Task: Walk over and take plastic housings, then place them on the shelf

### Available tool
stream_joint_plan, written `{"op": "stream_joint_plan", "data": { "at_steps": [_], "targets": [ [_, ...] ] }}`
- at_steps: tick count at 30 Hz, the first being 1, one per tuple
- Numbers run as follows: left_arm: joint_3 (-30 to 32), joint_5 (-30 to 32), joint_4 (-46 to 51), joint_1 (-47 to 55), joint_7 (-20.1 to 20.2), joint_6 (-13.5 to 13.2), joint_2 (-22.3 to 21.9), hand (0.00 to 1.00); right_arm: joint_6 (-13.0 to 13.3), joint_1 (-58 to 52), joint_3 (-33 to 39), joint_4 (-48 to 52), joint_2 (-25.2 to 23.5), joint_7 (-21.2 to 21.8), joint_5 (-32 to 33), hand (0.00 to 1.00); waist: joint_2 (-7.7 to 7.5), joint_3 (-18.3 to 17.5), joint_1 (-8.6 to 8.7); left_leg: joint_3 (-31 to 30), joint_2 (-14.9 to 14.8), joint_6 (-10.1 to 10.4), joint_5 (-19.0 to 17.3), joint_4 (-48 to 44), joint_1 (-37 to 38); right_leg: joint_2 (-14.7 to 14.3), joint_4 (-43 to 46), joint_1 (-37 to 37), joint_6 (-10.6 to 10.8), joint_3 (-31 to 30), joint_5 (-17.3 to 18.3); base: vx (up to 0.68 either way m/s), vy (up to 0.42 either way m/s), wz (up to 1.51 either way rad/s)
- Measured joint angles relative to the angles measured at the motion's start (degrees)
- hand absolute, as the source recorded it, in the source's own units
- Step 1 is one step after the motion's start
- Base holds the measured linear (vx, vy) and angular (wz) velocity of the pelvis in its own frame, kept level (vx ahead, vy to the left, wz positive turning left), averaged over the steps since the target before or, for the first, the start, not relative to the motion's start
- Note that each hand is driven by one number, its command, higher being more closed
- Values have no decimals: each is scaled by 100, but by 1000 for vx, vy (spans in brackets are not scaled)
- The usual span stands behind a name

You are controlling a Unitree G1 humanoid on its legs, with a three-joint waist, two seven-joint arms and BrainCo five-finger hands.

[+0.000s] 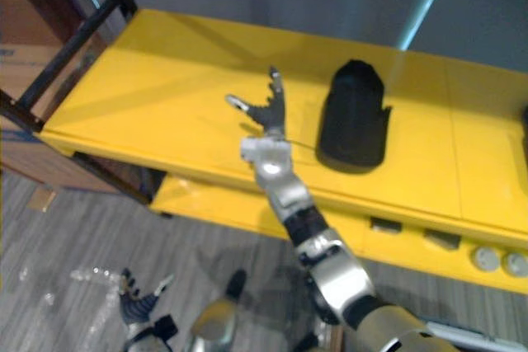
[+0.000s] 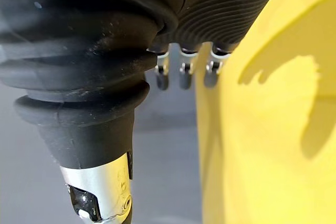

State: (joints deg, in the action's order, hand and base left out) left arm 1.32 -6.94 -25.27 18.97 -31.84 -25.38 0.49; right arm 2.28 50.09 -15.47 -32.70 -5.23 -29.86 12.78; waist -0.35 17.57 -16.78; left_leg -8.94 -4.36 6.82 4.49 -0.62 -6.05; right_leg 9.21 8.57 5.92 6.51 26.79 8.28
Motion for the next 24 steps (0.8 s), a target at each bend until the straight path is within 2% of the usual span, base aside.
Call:
{"op": "stream_joint_plan", "data": {
  "at_steps": [5, 10, 15, 21, 24],
  "targets": [
    [-35, -226, 184, -56, 113, -36, -43, 0, -3, 119, -3, 1, 68, 166, -73, 0, 35, 180, -7, 10, 5, 2, -3, -32, -81, 97, 345, -207, -6, -7, 182, 0, 0, 0],
    [-52, -437, 361, -94, 121, -36, -43, 0, 1, 314, 61, 1, 352, 194, -148, 0, 56, 349, 14, 0, 17, 11, -11, -128, -192, 183, 657, -413, -24, -10, 349, -45, -12, 1],
    [-65, -557, 373, -96, 214, -33, -43, 0, 12, 666, 440, -213, 687, -152, -178, 0, 109, 490, 29, -2, 36, 18, -1, -155, -325, 271, 945, -655, -33, -22, 476, -36, -11, 1],
    [-224, -869, 381, -100, 321, -33, -73, 0, 28, 766, 799, -472, 1025, -283, -173, 0, 144, 510, 45, 32, 32, 28, 11, -164, -401, 293, 1059, -785, -43, -58, 485, -1, -4, -2],
    [-272, -901, 380, -113, 340, -33, -98, 0, 40, 915, 933, -766, 1172, -328, -171, 0, 248, 566, 63, 30, 27, 34, 15, -192, -396, 294, 1109, -792, -64, -83, 499, -16, -5, -2]
  ]
}}
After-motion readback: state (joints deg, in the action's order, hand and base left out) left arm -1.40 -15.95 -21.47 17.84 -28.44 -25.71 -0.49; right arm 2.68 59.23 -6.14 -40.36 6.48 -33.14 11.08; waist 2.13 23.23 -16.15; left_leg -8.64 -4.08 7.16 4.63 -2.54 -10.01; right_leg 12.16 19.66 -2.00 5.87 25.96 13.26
